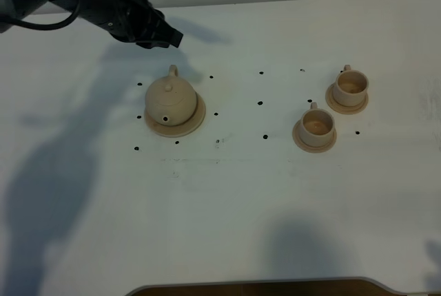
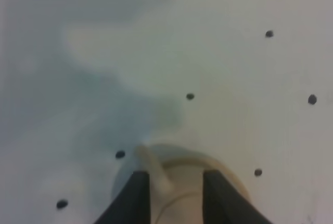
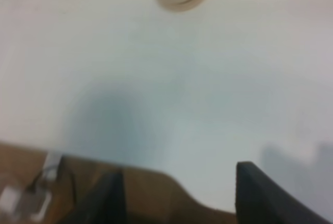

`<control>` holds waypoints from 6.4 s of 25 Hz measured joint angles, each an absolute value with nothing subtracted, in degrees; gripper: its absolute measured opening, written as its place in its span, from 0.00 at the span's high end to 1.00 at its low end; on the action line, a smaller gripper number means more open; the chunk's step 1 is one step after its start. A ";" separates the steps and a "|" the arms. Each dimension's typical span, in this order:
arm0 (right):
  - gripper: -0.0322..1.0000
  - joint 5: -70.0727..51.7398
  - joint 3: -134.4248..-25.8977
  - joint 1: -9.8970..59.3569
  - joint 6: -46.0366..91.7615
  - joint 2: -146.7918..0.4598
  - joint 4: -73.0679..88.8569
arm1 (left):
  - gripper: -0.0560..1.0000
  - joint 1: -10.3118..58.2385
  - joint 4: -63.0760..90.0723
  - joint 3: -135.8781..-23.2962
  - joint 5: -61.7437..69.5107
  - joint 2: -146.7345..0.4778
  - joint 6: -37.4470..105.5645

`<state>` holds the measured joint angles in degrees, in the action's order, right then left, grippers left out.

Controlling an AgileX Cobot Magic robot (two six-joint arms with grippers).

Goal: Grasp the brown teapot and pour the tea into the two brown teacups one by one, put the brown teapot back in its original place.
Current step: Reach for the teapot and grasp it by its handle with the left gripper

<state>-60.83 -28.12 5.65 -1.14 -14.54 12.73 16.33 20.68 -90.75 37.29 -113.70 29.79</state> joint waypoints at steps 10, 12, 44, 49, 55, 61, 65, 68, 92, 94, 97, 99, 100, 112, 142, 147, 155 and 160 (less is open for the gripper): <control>0.50 -60.70 -28.12 -3.67 -1.09 -6.53 12.78 | 0.67 17.25 21.11 -93.01 34.54 -116.13 33.39; 0.50 -60.70 -28.12 -3.68 -1.09 -4.61 12.78 | 0.67 17.25 21.23 -93.01 34.45 -116.47 35.08; 0.50 -60.70 -28.12 -3.68 -1.09 0.37 13.15 | 0.67 25.19 -2.62 -111.72 49.77 -129.86 15.29; 0.50 -60.70 -28.12 -3.68 -1.09 0.37 13.15 | 0.67 25.19 -4.43 -111.77 50.73 -130.17 14.77; 0.50 -60.70 -28.12 -3.68 -1.09 0.37 13.15 | 0.67 24.59 -5.70 -111.84 49.54 -133.62 14.86; 0.50 -60.70 -28.12 -3.68 -1.09 0.37 13.15 | 0.67 24.52 -5.84 -111.84 46.62 -135.00 15.17; 0.50 -60.70 -28.12 -3.68 -1.09 0.37 13.15 | 0.67 23.50 -6.59 -111.84 47.14 -135.00 14.43; 0.50 -60.70 -28.12 -3.68 -1.09 0.37 13.15 | 0.67 22.44 -7.11 -111.84 48.01 -135.00 14.11; 0.50 -60.83 -28.12 -3.68 0.00 0.37 12.85 | 0.68 21.27 -12.94 -112.34 59.04 -135.00 5.71; 0.50 -60.90 -28.12 -3.68 0.00 0.37 12.77 | 0.68 21.27 -13.26 -112.34 60.10 -135.00 5.35; 0.50 -60.95 -28.12 -3.68 0.47 0.37 12.73 | 0.68 21.20 -13.49 -112.34 61.74 -135.00 4.36; 0.50 -61.05 -28.12 -3.68 1.01 0.37 12.73 | 0.68 21.15 -13.61 -112.34 62.91 -135.00 3.60; 0.50 -61.05 -28.12 -3.68 1.24 0.37 12.73 | 0.68 21.15 -13.61 -112.34 63.41 -135.00 3.19; 0.50 -61.12 -28.12 -3.68 2.09 0.37 12.66 | 0.68 21.09 -13.38 -112.34 68.49 -135.00 2.07; 0.50 -61.12 -28.12 -3.68 2.29 0.41 13.84 | 0.68 14.55 0.00 -112.34 68.53 -123.78 22.86; 0.50 -61.12 -28.12 -3.68 2.34 0.41 13.84 | 0.68 15.23 1.45 -109.92 68.53 -122.61 26.30; 0.50 -61.12 -28.12 -3.68 2.34 0.41 13.96 | 0.71 15.45 1.62 -95.80 68.53 -115.54 37.03; 0.50 -61.12 -28.12 -3.68 2.34 0.41 13.96 | 0.72 15.45 0.00 -91.68 68.53 -112.98 46.13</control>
